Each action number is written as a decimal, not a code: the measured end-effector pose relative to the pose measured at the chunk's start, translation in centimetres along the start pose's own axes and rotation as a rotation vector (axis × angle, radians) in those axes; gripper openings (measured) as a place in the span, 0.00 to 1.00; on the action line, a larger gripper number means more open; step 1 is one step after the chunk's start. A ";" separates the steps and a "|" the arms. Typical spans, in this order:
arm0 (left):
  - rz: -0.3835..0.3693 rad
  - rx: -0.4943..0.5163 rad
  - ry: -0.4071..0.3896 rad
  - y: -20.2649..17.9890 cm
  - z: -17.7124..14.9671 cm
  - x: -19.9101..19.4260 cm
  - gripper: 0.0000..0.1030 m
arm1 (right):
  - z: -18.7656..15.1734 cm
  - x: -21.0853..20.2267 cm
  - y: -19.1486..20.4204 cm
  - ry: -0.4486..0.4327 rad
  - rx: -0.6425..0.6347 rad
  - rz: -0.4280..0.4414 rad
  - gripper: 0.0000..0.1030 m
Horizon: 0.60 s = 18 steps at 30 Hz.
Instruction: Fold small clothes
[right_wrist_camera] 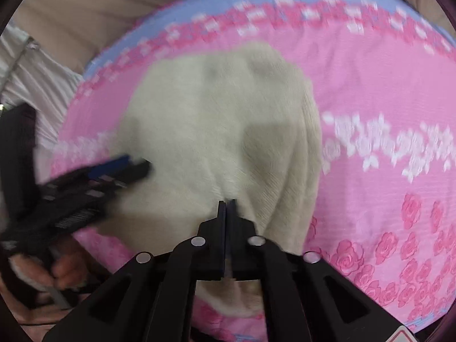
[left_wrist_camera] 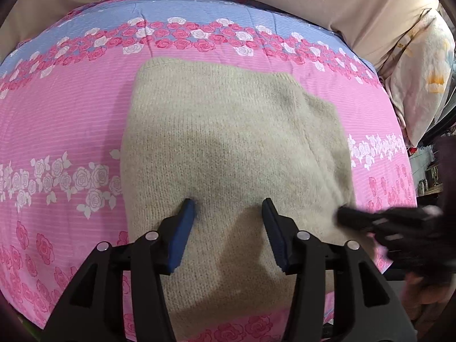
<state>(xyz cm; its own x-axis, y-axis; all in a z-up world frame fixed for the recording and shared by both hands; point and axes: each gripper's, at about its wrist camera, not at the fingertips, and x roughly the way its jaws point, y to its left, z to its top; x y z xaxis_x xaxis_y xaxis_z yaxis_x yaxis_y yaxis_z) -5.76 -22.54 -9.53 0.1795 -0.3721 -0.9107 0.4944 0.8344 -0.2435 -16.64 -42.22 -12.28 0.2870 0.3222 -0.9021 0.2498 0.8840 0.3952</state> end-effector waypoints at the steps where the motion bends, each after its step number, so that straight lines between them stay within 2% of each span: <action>1: 0.004 0.001 0.000 0.0 0.0 0.0 0.46 | 0.0 -0.5 -0.1 -0.008 0.022 0.018 0.00; 4: 0.008 0.003 -0.001 0.0 0.0 -0.1 0.46 | 0.6 -2.2 0.4 -0.038 0.009 0.014 0.00; 6: -0.004 -0.011 -0.008 0.1 0.2 -0.7 0.46 | 1.0 -3.8 0.5 -0.088 -0.004 -0.017 0.06; 8: -0.062 -0.068 -0.054 1.0 0.3 -2.6 0.47 | 1.7 -5.2 -0.1 -0.142 -0.001 -0.043 0.31; 9: -0.087 -0.103 -0.077 1.8 0.4 -3.6 0.55 | 1.7 -5.6 -0.4 -0.165 0.000 -0.044 0.40; 10: -0.106 -0.160 -0.108 3.1 0.3 -4.6 0.70 | 1.9 -5.9 -0.8 -0.187 0.001 -0.055 0.55; 11: -0.109 -0.198 -0.125 4.1 0.3 -5.0 0.80 | 2.0 -5.9 -1.2 -0.195 0.001 -0.067 0.61; 12: -0.109 -0.242 -0.135 5.4 0.3 -5.2 0.82 | 2.3 -5.5 -1.7 -0.190 0.000 -0.063 0.61; 14: -0.127 -0.322 -0.090 7.9 0.4 -4.1 0.82 | 2.9 -4.1 -3.0 -0.162 0.024 -0.038 0.61; 16: -0.157 -0.391 -0.040 9.7 0.3 -2.3 0.82 | 3.3 -2.4 -4.2 -0.127 0.077 0.038 0.61; 18: -0.181 -0.411 -0.008 10.3 0.2 -0.9 0.82 | 3.4 -0.7 -4.8 -0.098 0.117 0.101 0.61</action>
<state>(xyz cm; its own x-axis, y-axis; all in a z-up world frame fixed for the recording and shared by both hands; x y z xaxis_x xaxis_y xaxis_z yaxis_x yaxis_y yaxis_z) -0.62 -13.70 -11.14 0.1287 -0.5288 -0.8389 0.1398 0.8472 -0.5125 -14.86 -47.88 -12.99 0.4037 0.3680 -0.8376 0.3193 0.8013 0.5060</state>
